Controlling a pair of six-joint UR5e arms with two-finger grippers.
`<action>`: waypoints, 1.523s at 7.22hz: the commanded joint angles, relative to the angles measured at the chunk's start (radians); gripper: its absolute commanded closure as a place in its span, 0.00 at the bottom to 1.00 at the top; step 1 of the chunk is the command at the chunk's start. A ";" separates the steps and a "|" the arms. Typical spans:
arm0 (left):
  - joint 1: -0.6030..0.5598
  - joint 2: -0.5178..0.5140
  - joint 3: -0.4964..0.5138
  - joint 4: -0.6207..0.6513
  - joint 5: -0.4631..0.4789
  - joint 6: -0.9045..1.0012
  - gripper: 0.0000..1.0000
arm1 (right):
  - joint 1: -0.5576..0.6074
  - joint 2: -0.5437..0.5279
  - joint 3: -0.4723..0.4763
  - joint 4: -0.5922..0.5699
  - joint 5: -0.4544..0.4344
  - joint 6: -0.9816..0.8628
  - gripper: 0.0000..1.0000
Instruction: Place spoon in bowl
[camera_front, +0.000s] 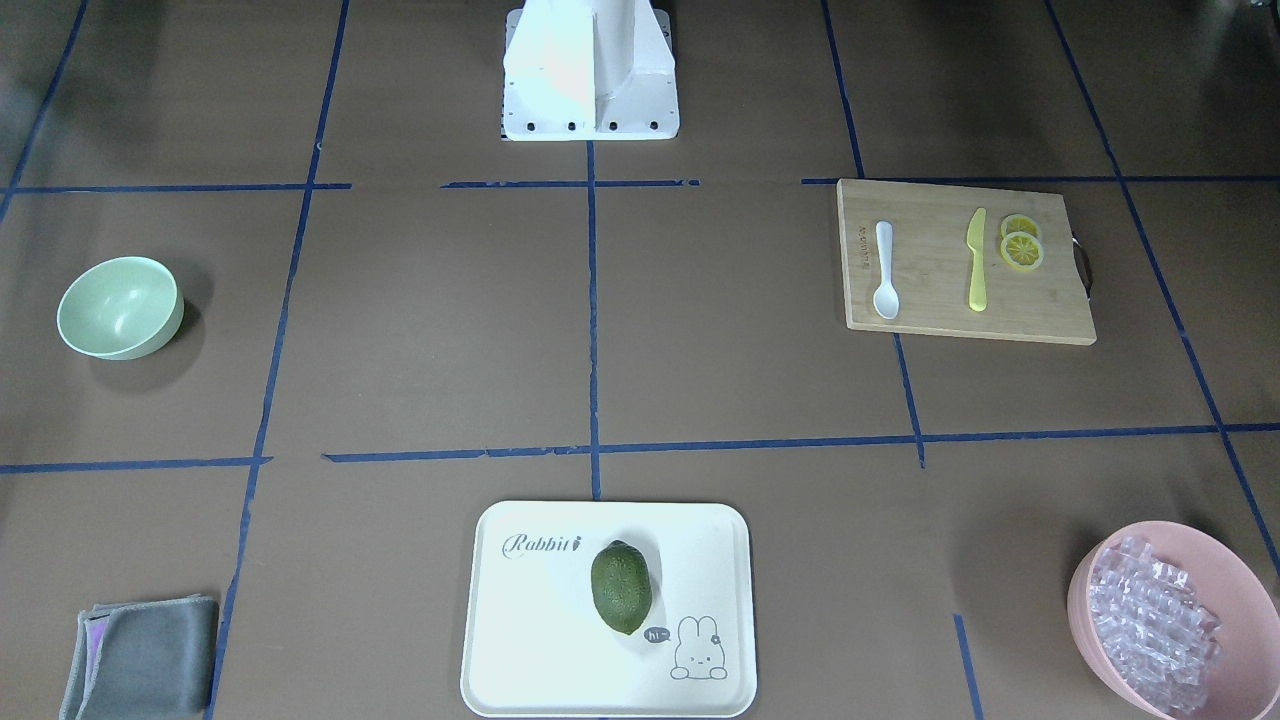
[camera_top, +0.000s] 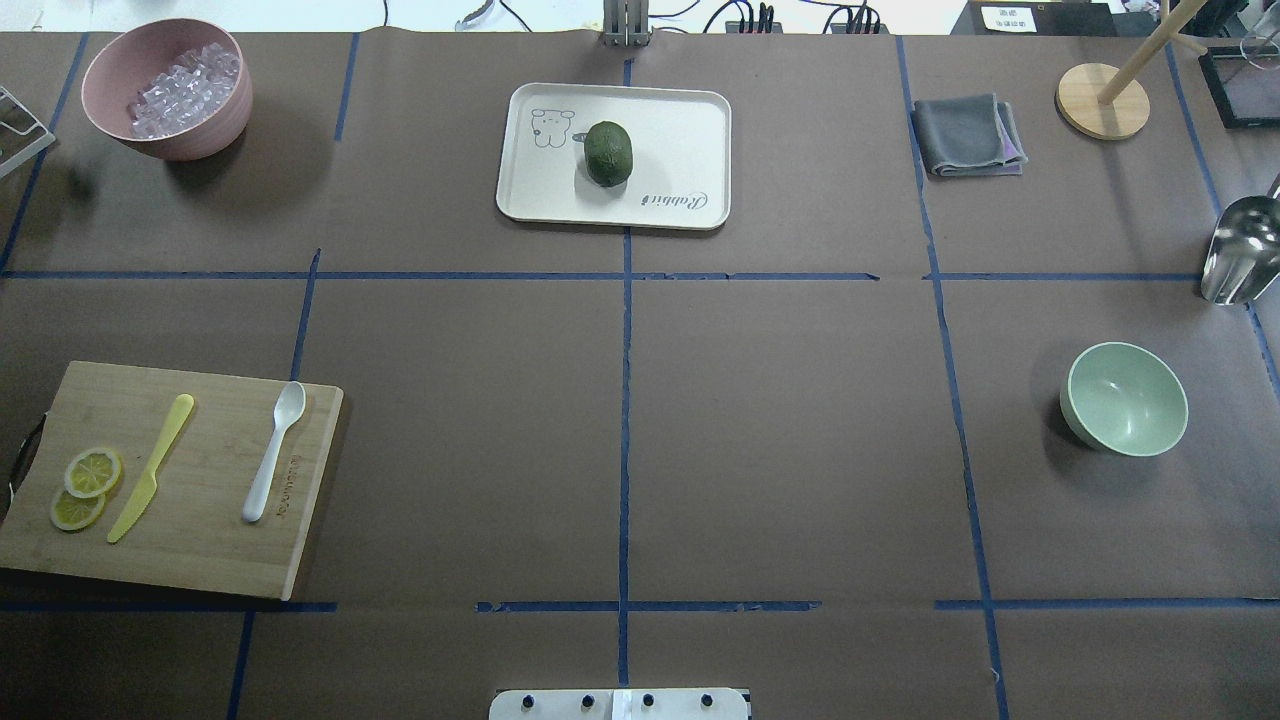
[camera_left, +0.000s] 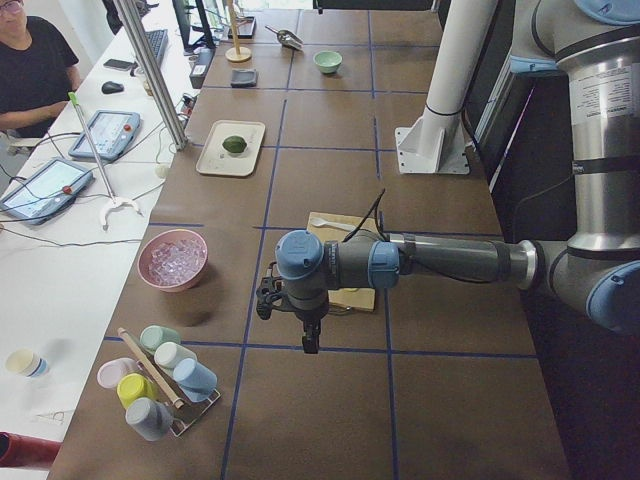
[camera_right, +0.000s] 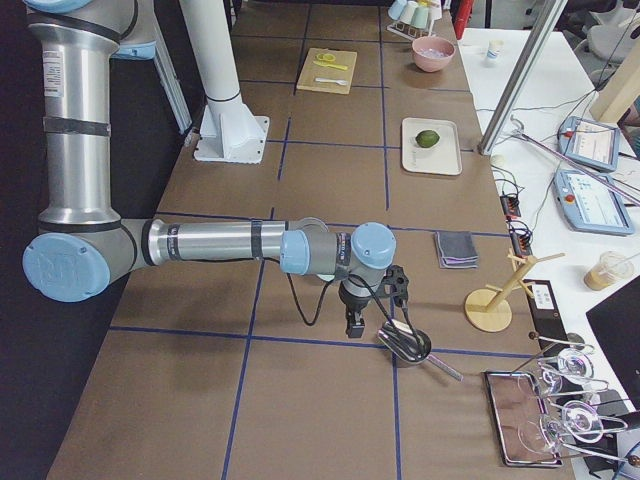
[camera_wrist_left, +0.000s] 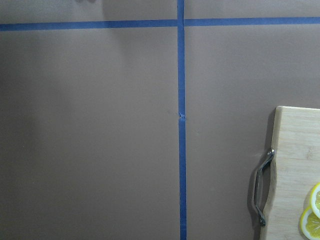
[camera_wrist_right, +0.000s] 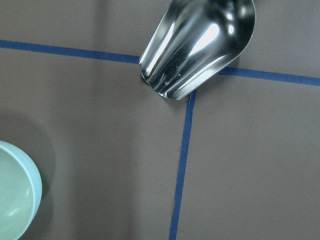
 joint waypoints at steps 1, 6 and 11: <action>0.002 0.002 -0.006 0.007 0.000 -0.005 0.00 | 0.000 0.000 0.000 0.000 0.003 -0.001 0.00; 0.003 0.003 -0.016 0.009 0.000 -0.009 0.00 | -0.009 0.008 0.001 0.003 0.003 -0.001 0.00; 0.003 0.025 -0.022 -0.034 -0.002 0.003 0.00 | -0.102 -0.061 0.003 0.213 0.006 0.148 0.01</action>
